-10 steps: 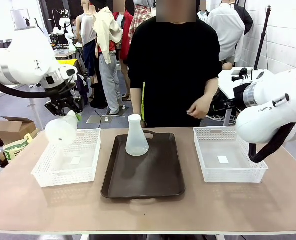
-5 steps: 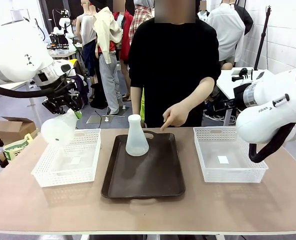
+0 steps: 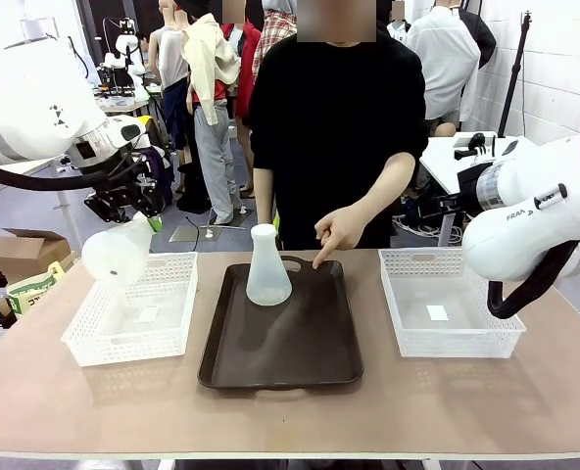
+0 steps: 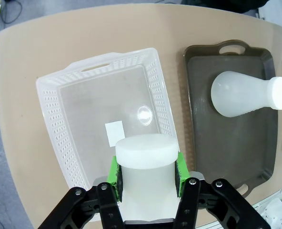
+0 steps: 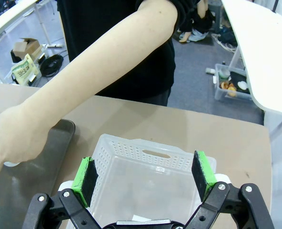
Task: Prepare the laboratory tools.
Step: Place the picked Big flask upright in the Handle tray as directed by the person.
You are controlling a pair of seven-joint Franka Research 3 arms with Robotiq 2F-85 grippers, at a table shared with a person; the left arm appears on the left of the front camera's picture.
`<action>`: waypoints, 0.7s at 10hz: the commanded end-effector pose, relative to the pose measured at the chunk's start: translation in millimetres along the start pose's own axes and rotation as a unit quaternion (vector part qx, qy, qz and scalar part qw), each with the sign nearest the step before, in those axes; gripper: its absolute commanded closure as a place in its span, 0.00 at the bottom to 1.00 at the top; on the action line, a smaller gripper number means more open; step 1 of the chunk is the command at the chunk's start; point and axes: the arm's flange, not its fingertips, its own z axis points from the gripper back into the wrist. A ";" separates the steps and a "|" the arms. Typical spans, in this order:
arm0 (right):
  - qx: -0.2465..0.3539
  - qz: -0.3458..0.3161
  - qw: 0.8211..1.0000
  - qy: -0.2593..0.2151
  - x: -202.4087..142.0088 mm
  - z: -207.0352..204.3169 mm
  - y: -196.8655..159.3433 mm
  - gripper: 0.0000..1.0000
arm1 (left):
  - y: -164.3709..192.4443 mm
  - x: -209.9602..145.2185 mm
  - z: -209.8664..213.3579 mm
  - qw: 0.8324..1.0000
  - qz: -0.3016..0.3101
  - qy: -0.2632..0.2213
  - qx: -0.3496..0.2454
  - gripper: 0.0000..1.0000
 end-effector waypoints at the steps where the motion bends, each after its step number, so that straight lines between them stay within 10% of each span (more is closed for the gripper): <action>1: -0.001 0.002 1.000 -0.015 -0.8 -0.2 0.3 0.00 | -12.7 -7.6 -4.1 0.998 -0.044 0.004 -0.046 1.00; 4: -0.001 0.002 1.000 -0.015 -0.8 -0.2 0.3 0.00 | -33.5 -32.6 12.8 0.962 -0.154 -0.006 -0.225 1.00; 7: -0.001 0.002 1.000 -0.015 -0.8 -0.2 0.3 0.00 | -38.8 -50.8 18.5 0.878 -0.288 -0.051 -0.379 1.00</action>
